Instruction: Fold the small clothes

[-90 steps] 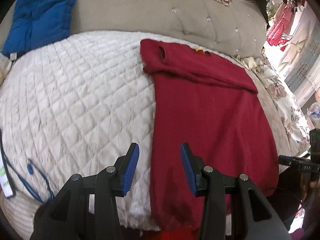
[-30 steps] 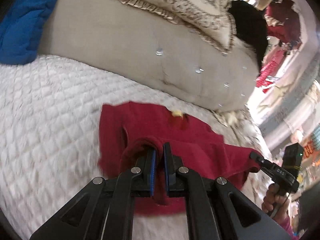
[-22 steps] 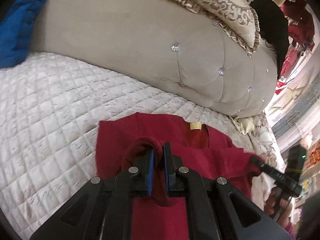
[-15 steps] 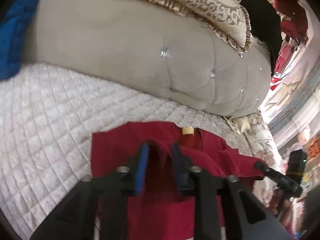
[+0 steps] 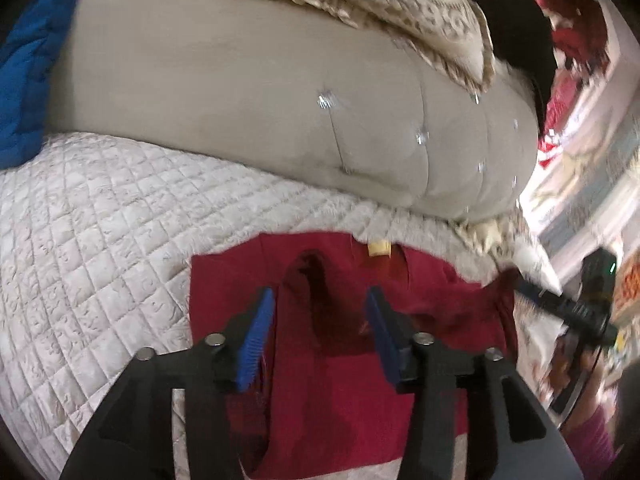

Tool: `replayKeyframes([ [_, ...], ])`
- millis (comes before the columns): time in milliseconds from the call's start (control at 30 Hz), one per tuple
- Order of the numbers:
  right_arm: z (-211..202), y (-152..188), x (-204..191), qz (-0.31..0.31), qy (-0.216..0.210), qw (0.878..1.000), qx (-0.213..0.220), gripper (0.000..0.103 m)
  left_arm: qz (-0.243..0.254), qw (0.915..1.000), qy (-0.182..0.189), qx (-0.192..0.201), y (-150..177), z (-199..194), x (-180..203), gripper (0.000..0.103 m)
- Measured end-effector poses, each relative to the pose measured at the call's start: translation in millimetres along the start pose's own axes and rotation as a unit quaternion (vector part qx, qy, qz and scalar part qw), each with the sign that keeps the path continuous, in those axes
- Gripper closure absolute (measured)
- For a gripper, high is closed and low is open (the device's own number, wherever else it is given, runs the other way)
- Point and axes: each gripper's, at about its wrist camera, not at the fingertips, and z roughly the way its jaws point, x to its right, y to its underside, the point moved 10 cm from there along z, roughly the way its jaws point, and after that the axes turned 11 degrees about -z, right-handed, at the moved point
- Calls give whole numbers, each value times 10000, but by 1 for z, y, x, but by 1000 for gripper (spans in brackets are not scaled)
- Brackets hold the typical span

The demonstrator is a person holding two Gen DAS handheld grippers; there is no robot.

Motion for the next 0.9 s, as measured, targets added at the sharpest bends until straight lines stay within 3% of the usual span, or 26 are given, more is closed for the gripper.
replayKeyframes([
  [33, -6, -1, 11, 184, -11, 9998, 126, 35, 123, 9999, -75, -77, 3, 6, -1, 73],
  [167, -30, -6, 39, 1102, -508, 9913, 502, 35, 441, 9979, -314, -349, 10, 29, -2, 73],
  [333, -36, 15, 14, 327, -397, 9982, 304, 32, 570, 9959, -384, -584, 5, 59, 2, 73],
  [467, -13, 34, 14, -302, 416, 9987, -70, 31, 314, 9954, -423, -799, 1, 86, -1, 73],
  [533, 0, 39, 11, -414, 488, 9978, -177, 32, 229, 9955, -358, -852, 1, 92, -1, 81],
  [600, 16, 45, 11, -564, 689, 9953, -386, 32, 222, 9961, -300, -801, -1, 94, 2, 103],
  [633, 22, 47, 12, -681, 873, 9928, -462, 32, 205, 9959, -266, -838, 0, 95, 2, 103],
  [667, 29, 48, 16, -800, 1115, 9890, -555, 37, 179, 9961, -249, -822, -1, 93, 2, 103],
  [733, 34, 46, 17, -729, 1133, 9889, -634, 93, 151, 9973, -154, -704, -4, 85, 4, 103],
  [833, 25, 27, 4, -407, 562, 9973, -241, 93, 55, 9991, 56, -424, -15, 55, 6, 103],
  [900, 22, 13, -2, -317, 335, 9989, -39, 93, -34, 9995, -51, -309, -22, 41, -1, 103],
])
